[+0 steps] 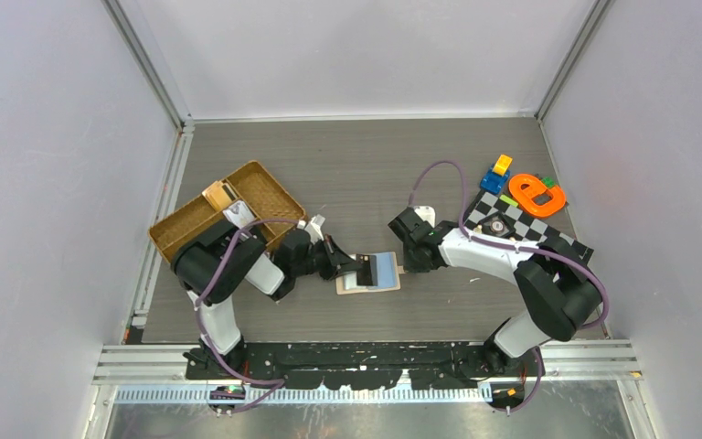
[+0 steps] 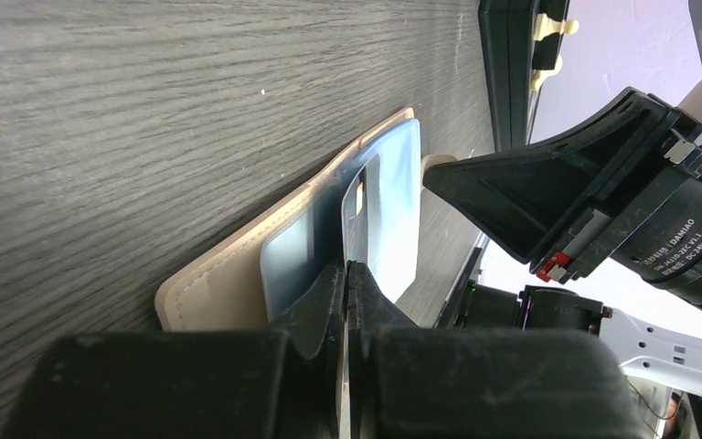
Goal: Put the credit cards into the card holder
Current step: Insert the credit card into the card slot.
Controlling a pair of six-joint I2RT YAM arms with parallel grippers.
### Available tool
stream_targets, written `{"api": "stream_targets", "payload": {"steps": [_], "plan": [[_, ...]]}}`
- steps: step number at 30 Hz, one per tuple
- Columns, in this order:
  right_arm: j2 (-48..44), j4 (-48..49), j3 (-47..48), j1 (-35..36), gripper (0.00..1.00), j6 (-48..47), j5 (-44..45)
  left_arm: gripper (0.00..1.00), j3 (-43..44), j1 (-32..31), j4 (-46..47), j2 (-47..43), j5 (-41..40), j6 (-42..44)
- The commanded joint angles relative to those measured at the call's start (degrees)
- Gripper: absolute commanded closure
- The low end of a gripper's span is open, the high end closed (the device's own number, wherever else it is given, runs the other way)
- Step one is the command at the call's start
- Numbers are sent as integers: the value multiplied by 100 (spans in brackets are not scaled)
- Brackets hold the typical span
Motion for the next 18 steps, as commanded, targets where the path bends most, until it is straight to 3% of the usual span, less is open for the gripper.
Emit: {"api": "stream_targets", "payload": {"steps": [1,11,18], "plan": [[230,266,70,85,99,127,-79,100,-11,-161,133,215,-326,-18],[210,262,61,99,100,151,-45,100,-44,-360,253,283,-555,-166],[110,101,63,100,100,225,192,96,10,-388,-294,25,-686,40]]}}
